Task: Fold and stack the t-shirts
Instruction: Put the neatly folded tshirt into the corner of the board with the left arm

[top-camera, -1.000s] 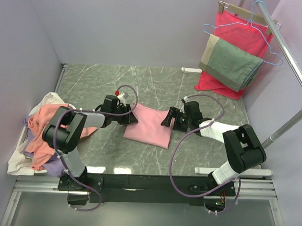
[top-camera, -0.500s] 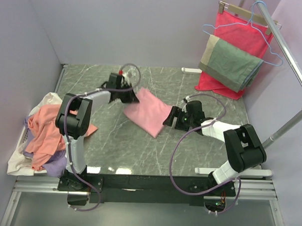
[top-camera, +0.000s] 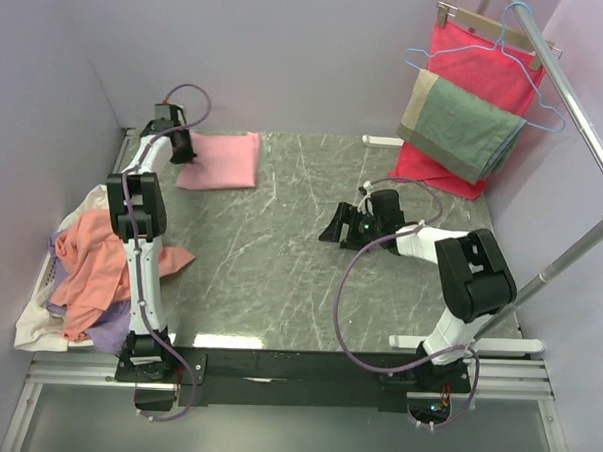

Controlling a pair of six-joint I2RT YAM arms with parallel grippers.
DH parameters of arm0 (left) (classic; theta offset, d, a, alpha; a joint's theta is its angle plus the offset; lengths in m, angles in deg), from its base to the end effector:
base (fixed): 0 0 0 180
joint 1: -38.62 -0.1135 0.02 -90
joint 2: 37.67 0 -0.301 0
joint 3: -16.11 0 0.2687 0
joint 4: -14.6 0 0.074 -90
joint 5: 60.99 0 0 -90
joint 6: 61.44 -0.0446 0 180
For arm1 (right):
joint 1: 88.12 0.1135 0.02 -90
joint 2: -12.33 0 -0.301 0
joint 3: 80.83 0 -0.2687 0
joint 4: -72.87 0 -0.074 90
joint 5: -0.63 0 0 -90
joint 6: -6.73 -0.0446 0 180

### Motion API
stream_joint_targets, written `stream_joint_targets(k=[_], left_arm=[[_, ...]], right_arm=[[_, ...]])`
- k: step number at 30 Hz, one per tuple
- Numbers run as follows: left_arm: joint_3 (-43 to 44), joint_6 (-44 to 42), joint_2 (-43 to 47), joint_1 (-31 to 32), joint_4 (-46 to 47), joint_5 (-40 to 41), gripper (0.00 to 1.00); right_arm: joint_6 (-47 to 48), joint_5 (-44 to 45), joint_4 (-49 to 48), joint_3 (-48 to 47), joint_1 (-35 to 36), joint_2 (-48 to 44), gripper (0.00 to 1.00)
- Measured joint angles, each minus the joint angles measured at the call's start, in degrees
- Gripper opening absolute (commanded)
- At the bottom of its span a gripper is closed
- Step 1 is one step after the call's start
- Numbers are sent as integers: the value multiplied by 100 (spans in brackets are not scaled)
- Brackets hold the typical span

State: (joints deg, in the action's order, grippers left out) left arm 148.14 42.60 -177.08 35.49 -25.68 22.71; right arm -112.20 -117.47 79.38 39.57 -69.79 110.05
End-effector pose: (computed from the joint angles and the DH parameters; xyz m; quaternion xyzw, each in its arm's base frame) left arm 0.5941 0.0276 0.1874 -0.1194 0.9236 -0.0853 0.3541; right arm 0.3280 0.1308 0.1663 -0.0106 0.8999 0.3552 0.2530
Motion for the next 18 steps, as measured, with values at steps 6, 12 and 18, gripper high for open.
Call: stream_joint_targets(k=[6,12,18], left_arm=[[1303,-557,-728,-612,-509,890,1],[1329,-691,-745,-1040,-400,1462,1],[1325,-789,-745,-1207,149,2236,30]], right_arm=[[-181,-588,-382,-398,-22,581,88],[-227,-907,-439,-730,-22,918,88],[-238,-1054,-446,-857,-20,1047,88]])
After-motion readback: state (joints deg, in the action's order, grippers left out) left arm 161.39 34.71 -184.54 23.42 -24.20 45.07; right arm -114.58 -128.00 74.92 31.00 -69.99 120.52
